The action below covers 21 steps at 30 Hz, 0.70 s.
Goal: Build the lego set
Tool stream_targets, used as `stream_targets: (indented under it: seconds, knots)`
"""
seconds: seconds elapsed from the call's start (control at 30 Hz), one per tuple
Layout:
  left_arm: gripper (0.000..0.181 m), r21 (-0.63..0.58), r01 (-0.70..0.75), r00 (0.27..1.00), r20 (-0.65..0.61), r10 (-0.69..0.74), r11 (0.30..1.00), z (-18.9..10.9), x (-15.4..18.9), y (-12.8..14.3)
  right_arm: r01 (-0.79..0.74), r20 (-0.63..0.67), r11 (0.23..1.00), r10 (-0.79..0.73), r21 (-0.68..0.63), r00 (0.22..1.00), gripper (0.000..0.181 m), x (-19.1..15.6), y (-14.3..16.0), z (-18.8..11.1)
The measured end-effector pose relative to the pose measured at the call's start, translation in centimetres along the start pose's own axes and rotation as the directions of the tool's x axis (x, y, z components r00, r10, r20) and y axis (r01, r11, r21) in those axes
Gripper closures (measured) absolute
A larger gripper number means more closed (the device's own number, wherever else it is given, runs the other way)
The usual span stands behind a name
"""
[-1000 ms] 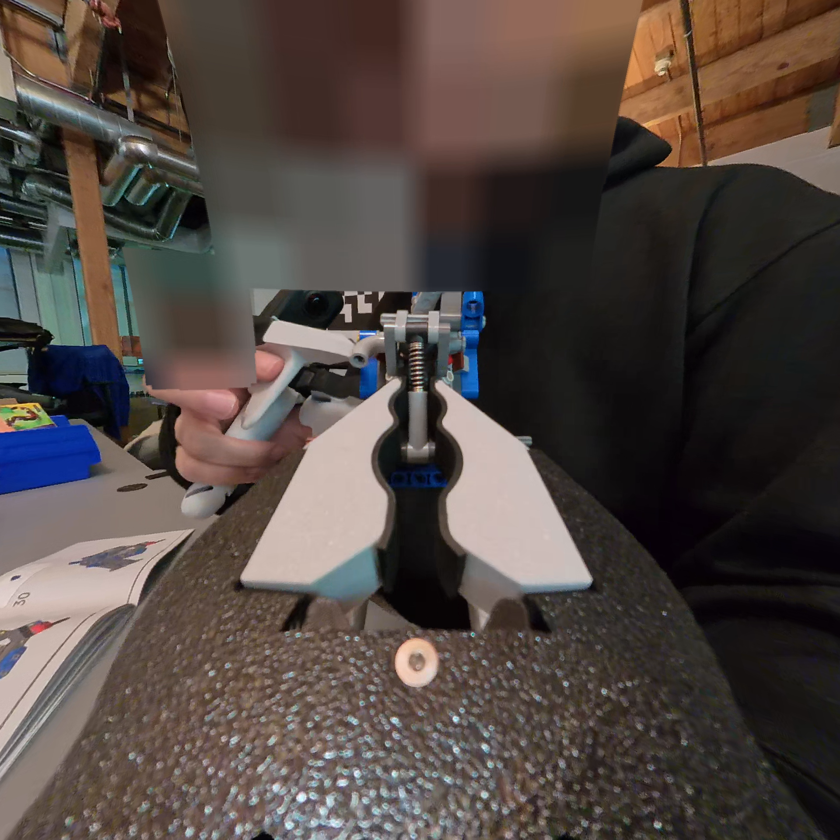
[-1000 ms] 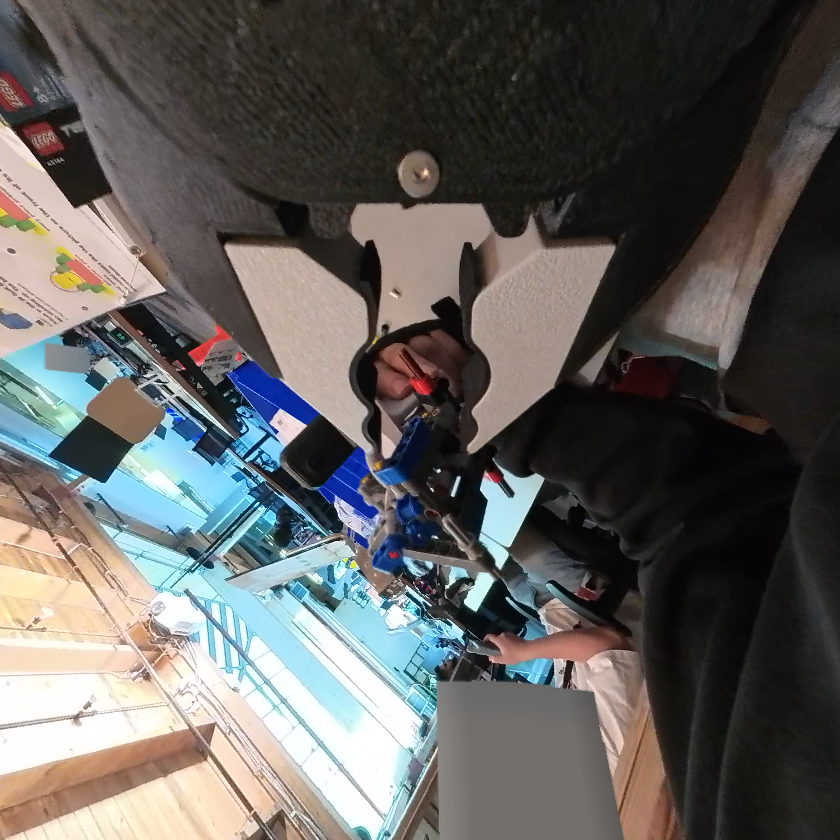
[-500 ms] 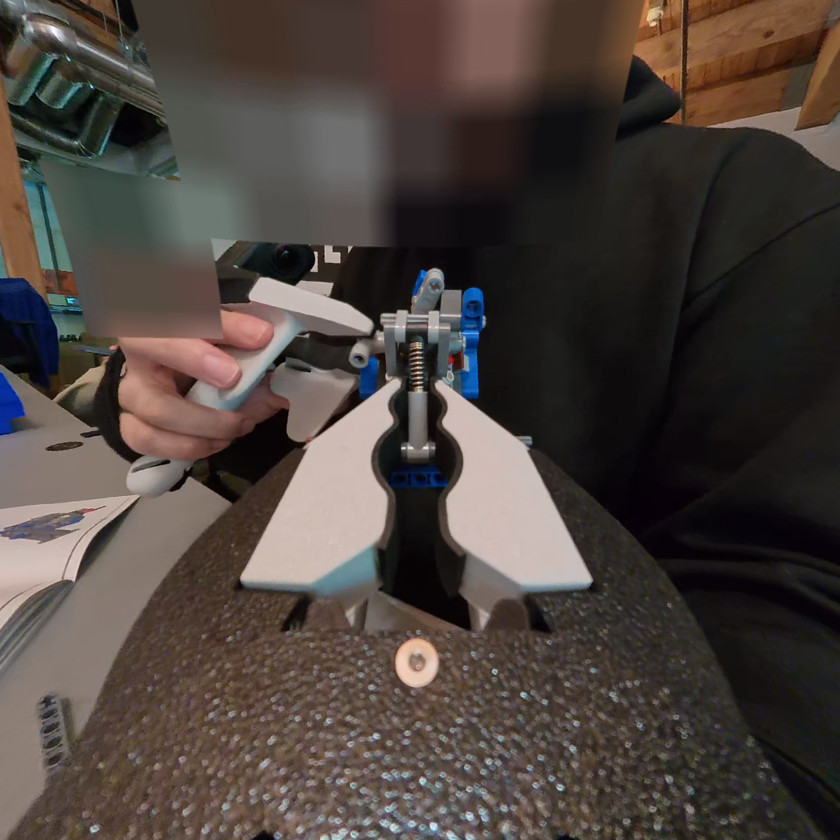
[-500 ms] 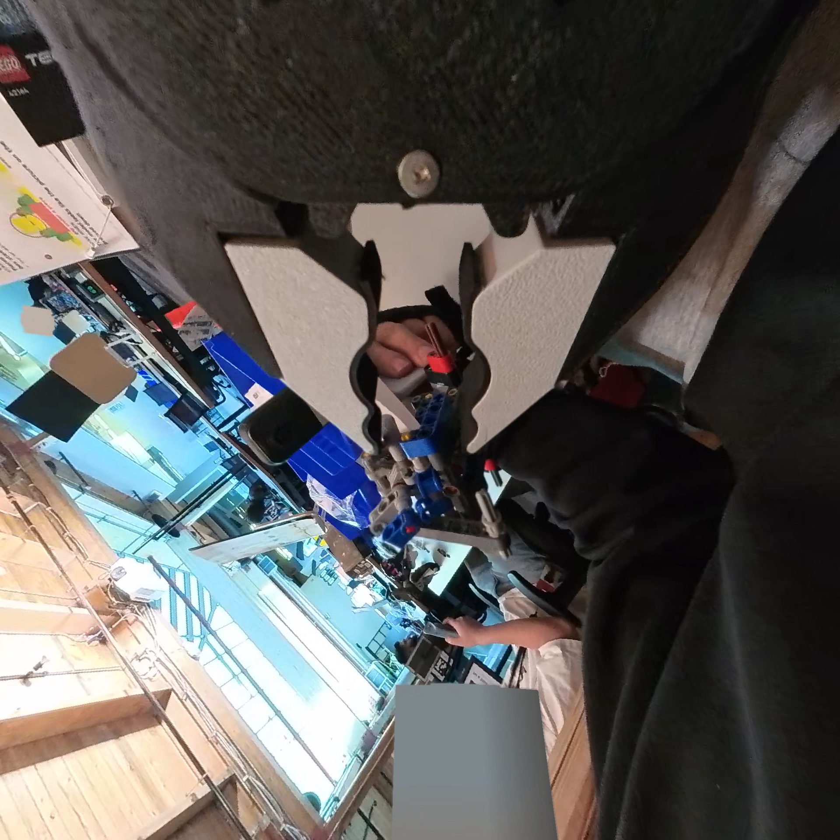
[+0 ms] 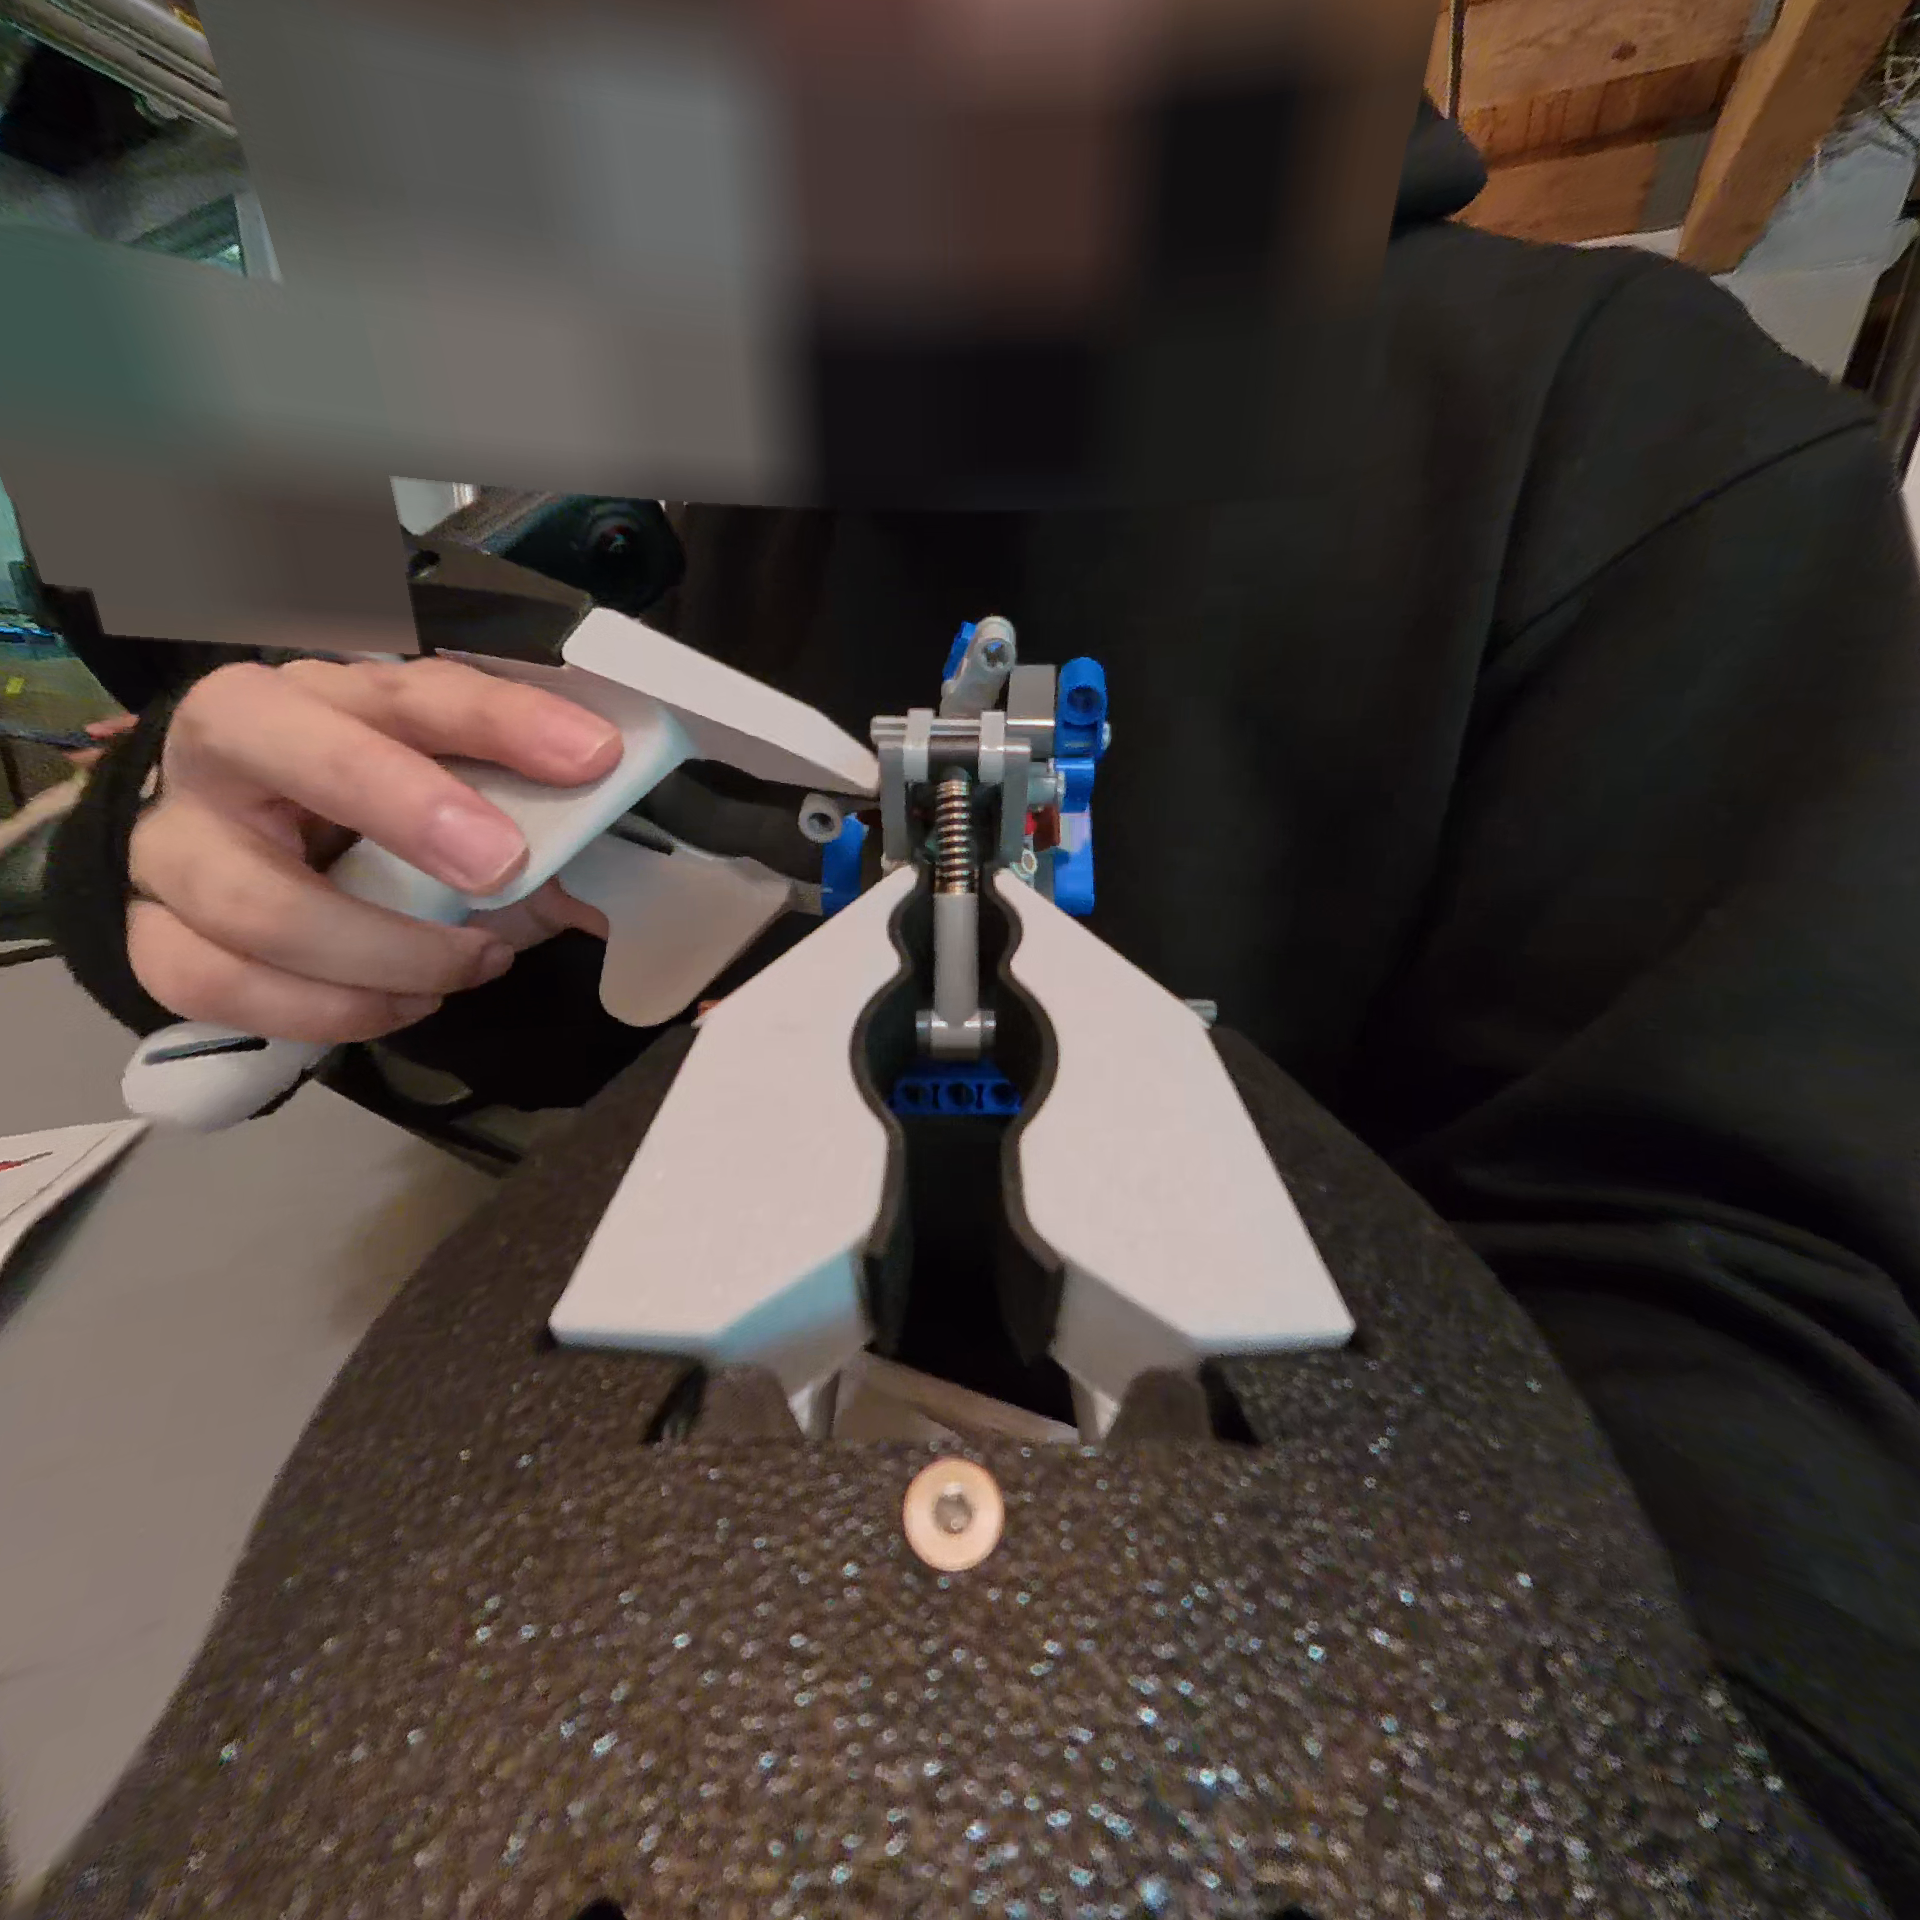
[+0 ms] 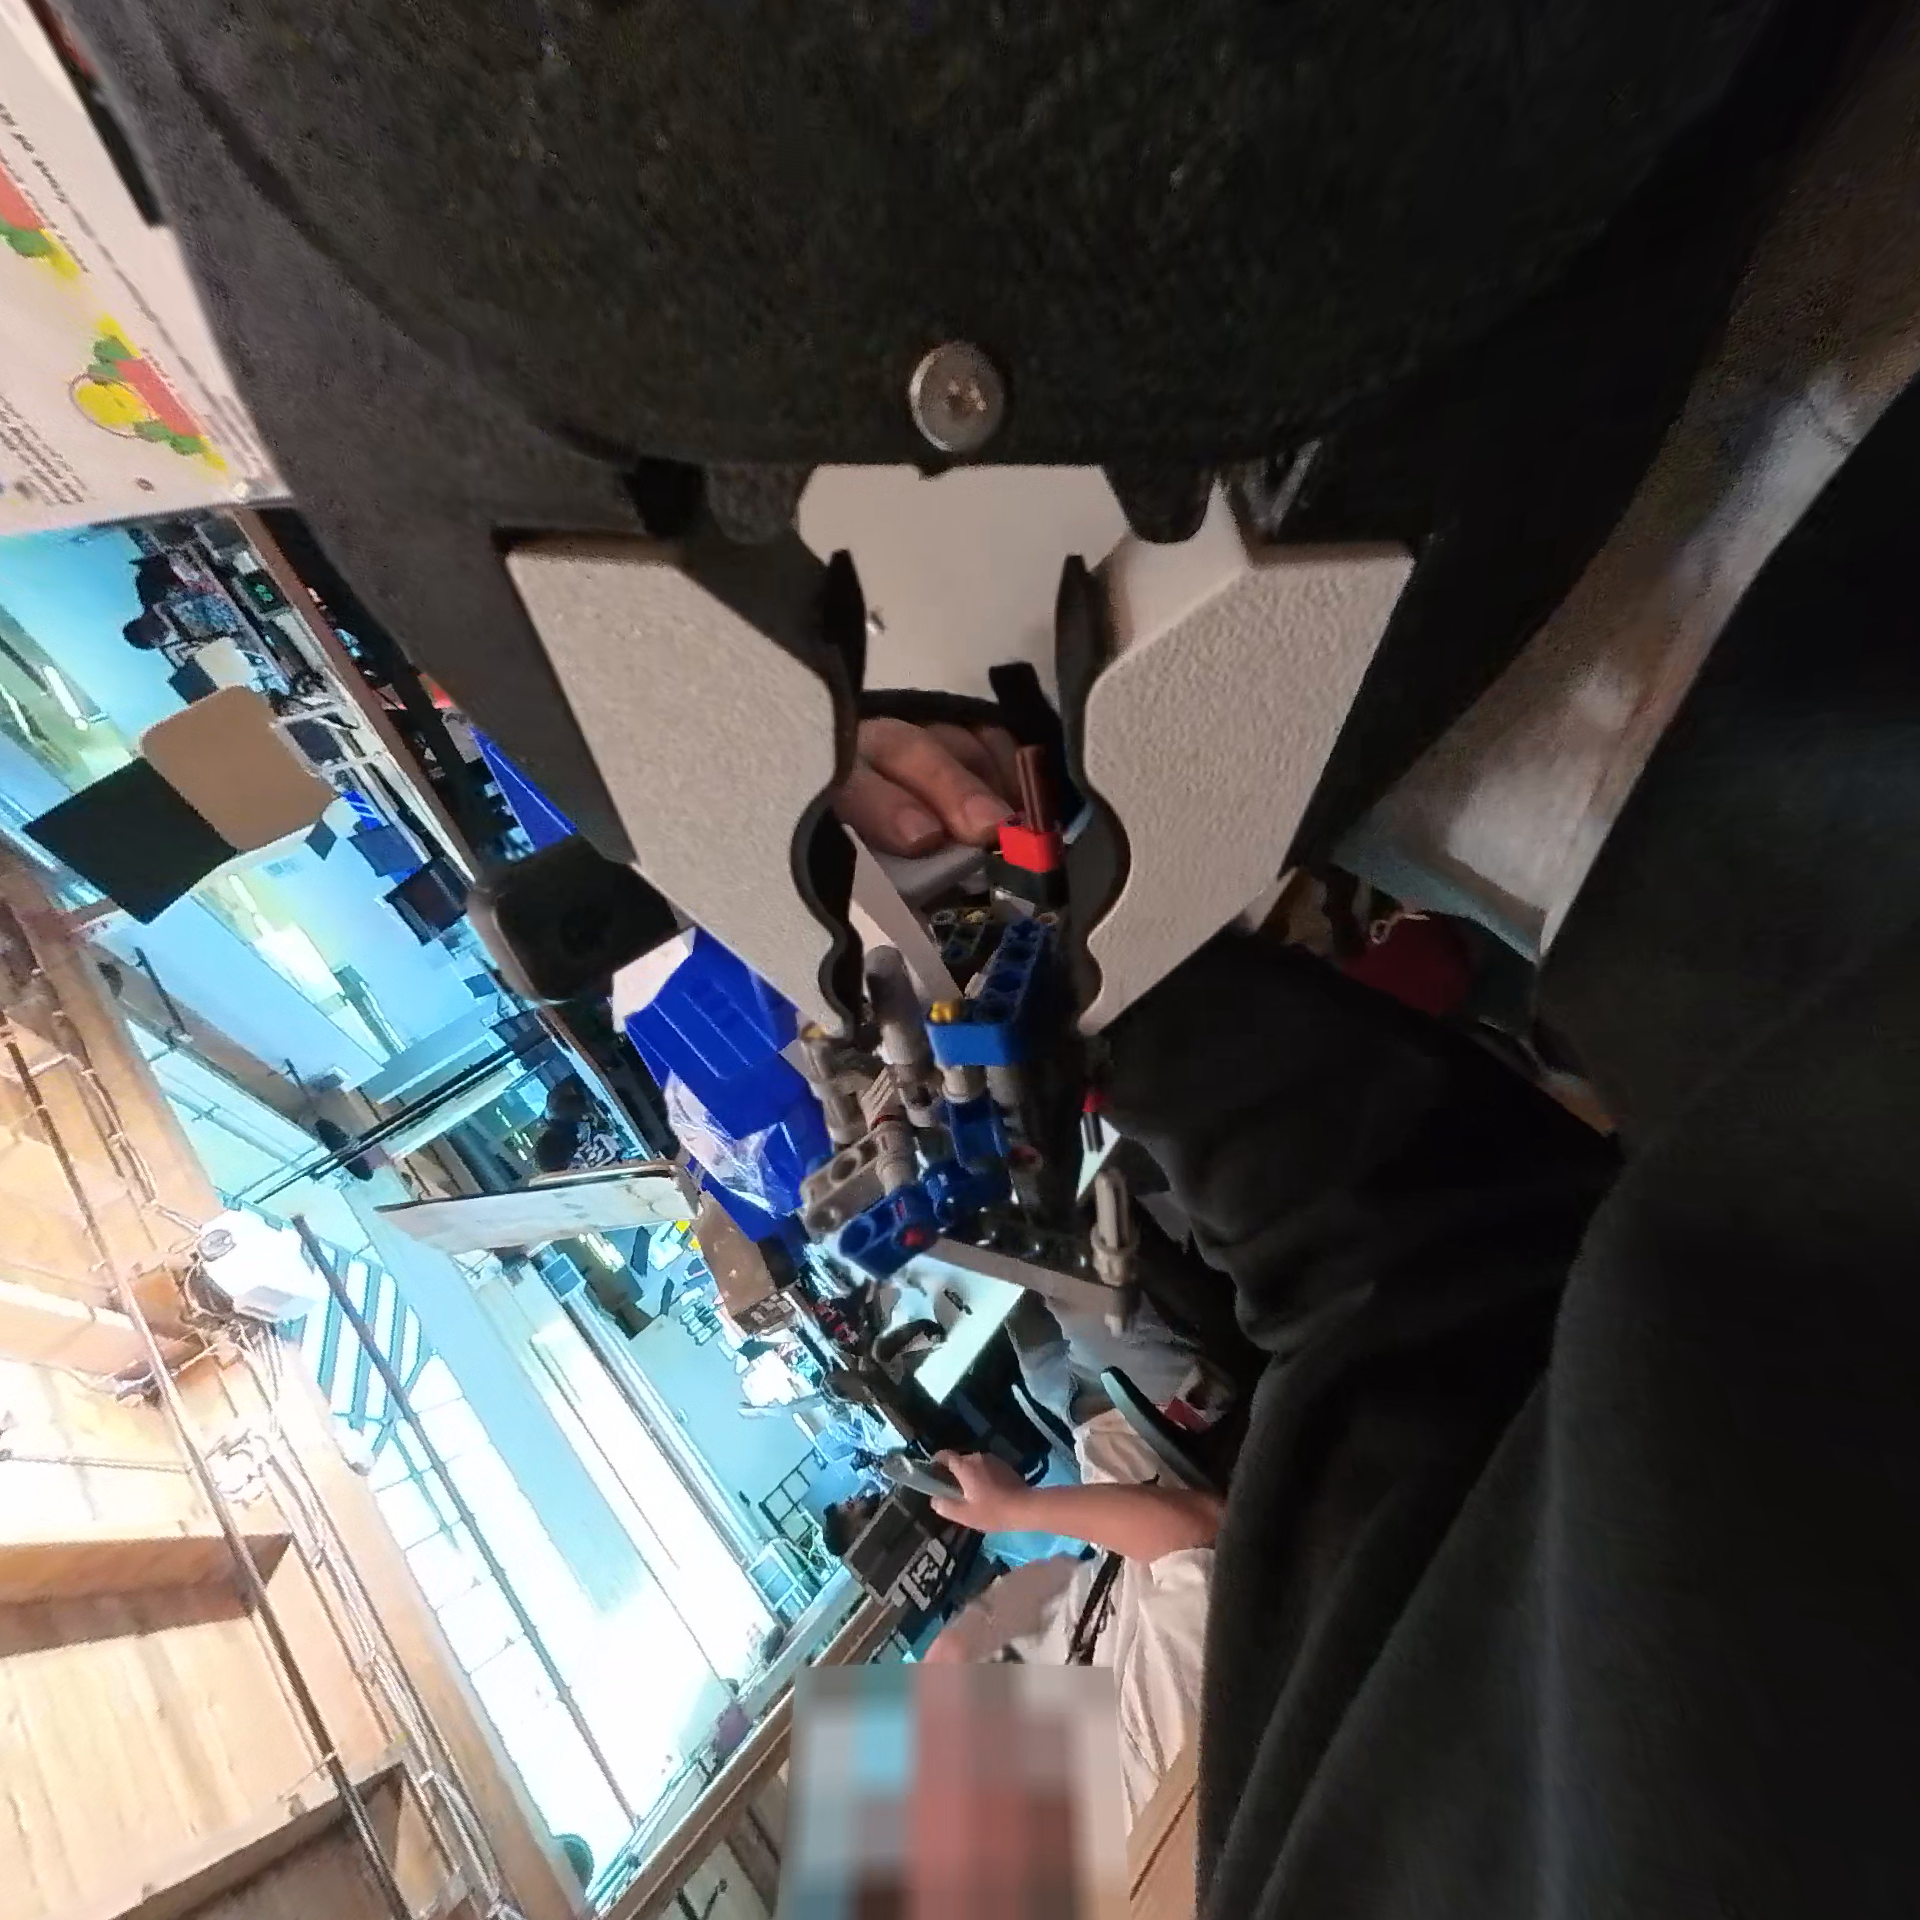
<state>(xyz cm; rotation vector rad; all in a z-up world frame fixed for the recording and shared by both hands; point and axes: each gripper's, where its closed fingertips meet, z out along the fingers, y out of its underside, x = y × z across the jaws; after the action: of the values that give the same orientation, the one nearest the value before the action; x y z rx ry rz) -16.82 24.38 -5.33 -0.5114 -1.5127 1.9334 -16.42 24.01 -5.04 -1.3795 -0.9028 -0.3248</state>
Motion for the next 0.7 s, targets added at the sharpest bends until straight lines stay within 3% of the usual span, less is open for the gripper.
stream_targets:
  seconds: [0.13,0.27,0.33,0.43,0.53,0.63,0.7]
  knots:
    - [0.173,0.026,-0.069,0.991,0.119,0.065,0.997,-0.9,-1.0,-0.7,0.082,-0.045,0.994,-0.085,-0.067,0.995,0.147,0.6,0.7,-0.2]
    - [0.165,0.044,-0.145,0.921,0.372,0.118,0.988,-3.4,-3.5,-1.9,0.170,-0.155,0.970,-0.198,-0.174,0.968,0.149,2.3,2.3,-0.8]
    - [0.157,0.014,-0.154,0.816,0.566,0.119,0.988,-5.8,-5.5,-2.2,0.211,-0.222,0.945,-0.268,-0.251,0.937,0.151,3.5,3.6,-1.3]
    - [0.160,-0.076,-0.113,0.608,0.783,0.130,0.991,-10.1,-7.7,-1.6,0.317,-0.248,0.832,-0.460,-0.455,0.852,0.151,4.7,7.5,-2.6]
    - [0.167,-0.148,-0.027,0.481,0.865,0.142,0.989,-12.6,-8.6,-0.2,0.353,-0.195,0.739,-0.542,-0.574,0.818,0.151,4.1,11.4,-3.0]
    - [0.162,-0.217,0.114,0.302,0.937,0.174,0.970,-15.7,-9.4,1.3,0.361,-0.128,0.658,-0.573,-0.661,0.810,0.152,3.5,14.5,-3.4]
    - [0.161,-0.232,0.173,0.310,0.935,0.170,0.957,-15.6,-9.1,2.1,0.366,-0.061,0.608,-0.566,-0.705,0.822,0.160,2.9,16.2,-3.8]
